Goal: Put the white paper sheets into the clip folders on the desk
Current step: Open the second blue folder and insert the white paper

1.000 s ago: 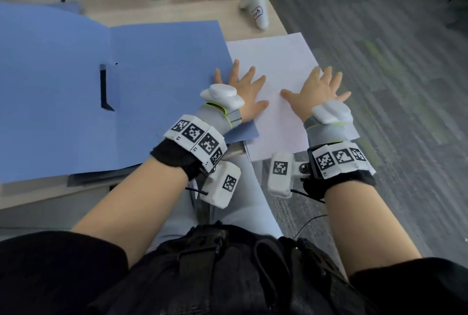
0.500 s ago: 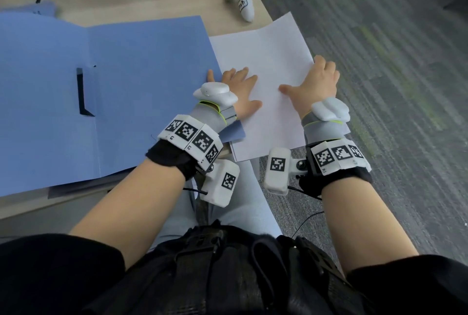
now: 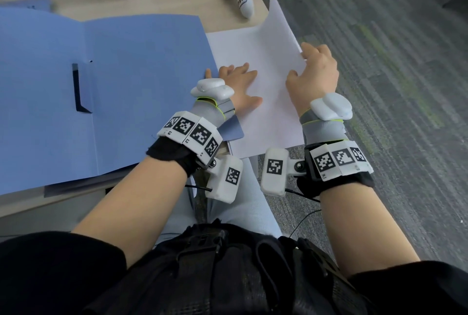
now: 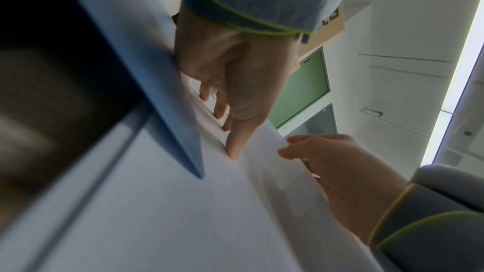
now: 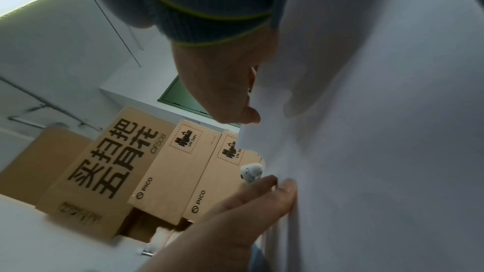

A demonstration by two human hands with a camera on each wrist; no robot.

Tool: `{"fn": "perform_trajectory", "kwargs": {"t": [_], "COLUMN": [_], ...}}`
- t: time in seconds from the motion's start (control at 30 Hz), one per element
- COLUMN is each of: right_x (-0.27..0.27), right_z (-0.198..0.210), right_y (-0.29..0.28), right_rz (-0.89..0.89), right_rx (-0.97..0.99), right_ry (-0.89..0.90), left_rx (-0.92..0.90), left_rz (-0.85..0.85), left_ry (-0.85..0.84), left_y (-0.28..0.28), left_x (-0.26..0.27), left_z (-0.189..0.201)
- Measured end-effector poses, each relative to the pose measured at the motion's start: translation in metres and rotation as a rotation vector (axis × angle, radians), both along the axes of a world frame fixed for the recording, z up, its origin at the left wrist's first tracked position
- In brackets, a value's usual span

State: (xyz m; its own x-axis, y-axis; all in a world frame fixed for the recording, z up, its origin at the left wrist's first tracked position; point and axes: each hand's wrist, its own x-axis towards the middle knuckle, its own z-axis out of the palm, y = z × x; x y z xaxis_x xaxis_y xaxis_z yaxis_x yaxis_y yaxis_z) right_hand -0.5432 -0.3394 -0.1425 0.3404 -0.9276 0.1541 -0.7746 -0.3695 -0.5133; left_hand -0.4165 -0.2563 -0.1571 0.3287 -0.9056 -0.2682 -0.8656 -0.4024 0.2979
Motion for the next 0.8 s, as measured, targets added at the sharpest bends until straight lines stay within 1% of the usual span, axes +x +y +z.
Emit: {"fn": "perform_trajectory", "kwargs": {"t": [0.07,0.13,0.17,0.3,0.4,0.5,0.57,0.63,0.73,0.8], "right_x": [0.004,0.008,0.01,0.017,0.02,0.022,0.023,0.023,0.021,0.02], "right_z": [0.004,0.006,0.007,0.005,0.005,0.005,0.005,0.005,0.005,0.005], "right_y": [0.003,0.007,0.009,0.017,0.019,0.02,0.02,0.019,0.016,0.015], "right_rz": [0.045,0.084,0.099,0.186,0.213,0.205,0.192,0.173,0.171,0.176], "right_rx": [-0.01,-0.007,-0.005,0.031,0.053,0.067,0.093,0.112,0.109,0.105], "right_ry": [-0.041,-0.077,-0.083,-0.077,-0.077,-0.074,-0.121,-0.145,-0.051,-0.034], "left_rx": [-0.024,-0.08,-0.107,-0.249,-0.285,-0.301,-0.315,-0.328,-0.353,-0.361], "left_rz": [0.015,0.06,0.092,0.234,0.306,0.37,0.382,0.383,0.397,0.388], "left_ry": [0.025,0.086,0.147,0.474,0.623,0.705,0.753,0.763,0.813,0.819], "left_y": [-0.001,-0.003,-0.003,-0.004,-0.006,-0.008,-0.01,-0.01,-0.012,-0.012], "left_x": [0.001,0.002,0.003,0.005,0.009,0.008,0.008,0.007,0.006,0.006], "left_z": [-0.001,0.0,0.002,0.007,0.003,0.002,0.0,-0.001,-0.001,0.0]}}
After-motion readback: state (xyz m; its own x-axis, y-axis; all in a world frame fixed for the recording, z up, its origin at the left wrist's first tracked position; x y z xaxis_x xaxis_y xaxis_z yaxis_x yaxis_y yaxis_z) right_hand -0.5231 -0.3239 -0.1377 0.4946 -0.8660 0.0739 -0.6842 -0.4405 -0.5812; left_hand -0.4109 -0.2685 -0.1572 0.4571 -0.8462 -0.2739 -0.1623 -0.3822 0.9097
